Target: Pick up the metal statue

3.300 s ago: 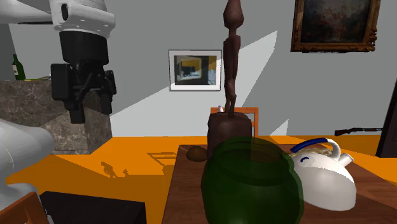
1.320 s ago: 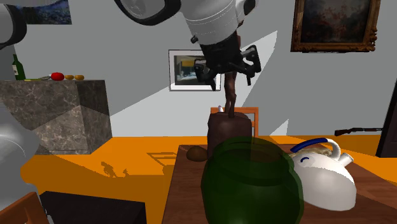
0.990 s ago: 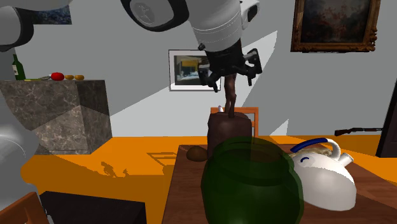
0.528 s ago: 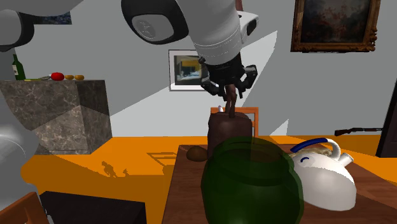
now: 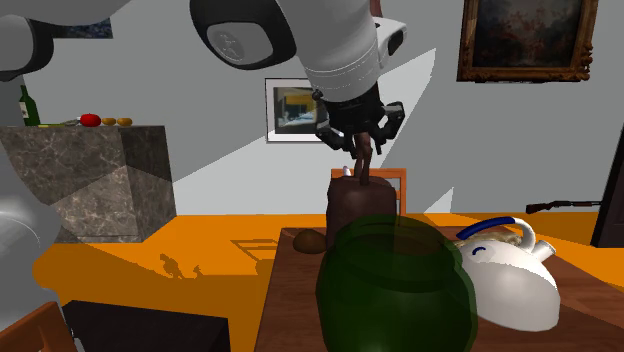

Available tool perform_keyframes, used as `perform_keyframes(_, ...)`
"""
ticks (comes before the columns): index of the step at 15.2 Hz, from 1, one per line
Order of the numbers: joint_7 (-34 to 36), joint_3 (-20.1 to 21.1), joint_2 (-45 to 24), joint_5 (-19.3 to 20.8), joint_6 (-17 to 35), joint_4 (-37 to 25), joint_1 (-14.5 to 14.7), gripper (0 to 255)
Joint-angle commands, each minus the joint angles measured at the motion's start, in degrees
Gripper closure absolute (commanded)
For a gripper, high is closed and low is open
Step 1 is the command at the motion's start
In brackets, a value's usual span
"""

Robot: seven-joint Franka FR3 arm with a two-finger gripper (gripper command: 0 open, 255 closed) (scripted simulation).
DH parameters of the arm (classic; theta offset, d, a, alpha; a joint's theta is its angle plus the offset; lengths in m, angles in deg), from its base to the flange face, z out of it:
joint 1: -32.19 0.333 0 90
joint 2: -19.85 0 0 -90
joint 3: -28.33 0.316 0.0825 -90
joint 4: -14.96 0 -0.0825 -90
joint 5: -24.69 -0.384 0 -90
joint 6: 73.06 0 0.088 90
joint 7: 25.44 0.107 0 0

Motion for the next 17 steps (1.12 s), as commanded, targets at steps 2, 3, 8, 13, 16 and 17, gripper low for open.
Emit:
perform_keyframes(2,1.1,0.0,0.0,0.5,-1.0,-1.3,0.0,255)
perform_keyframes(3,1.6,0.0,0.0,0.7,-1.5,-2.0,-0.1,255)
perform_keyframes(8,4.2,-0.1,-0.1,1.6,-3.9,-5.6,-0.2,255)
perform_keyframes(13,6.6,-0.4,-0.7,2.1,-6.6,-9.5,-0.3,255)
perform_keyframes(16,7.6,-0.5,-1.0,2.2,-7.9,-11.4,-0.4,255)
perform_keyframes(17,7.6,-0.5,-1.0,2.2,-7.8,-11.4,-0.4,255)
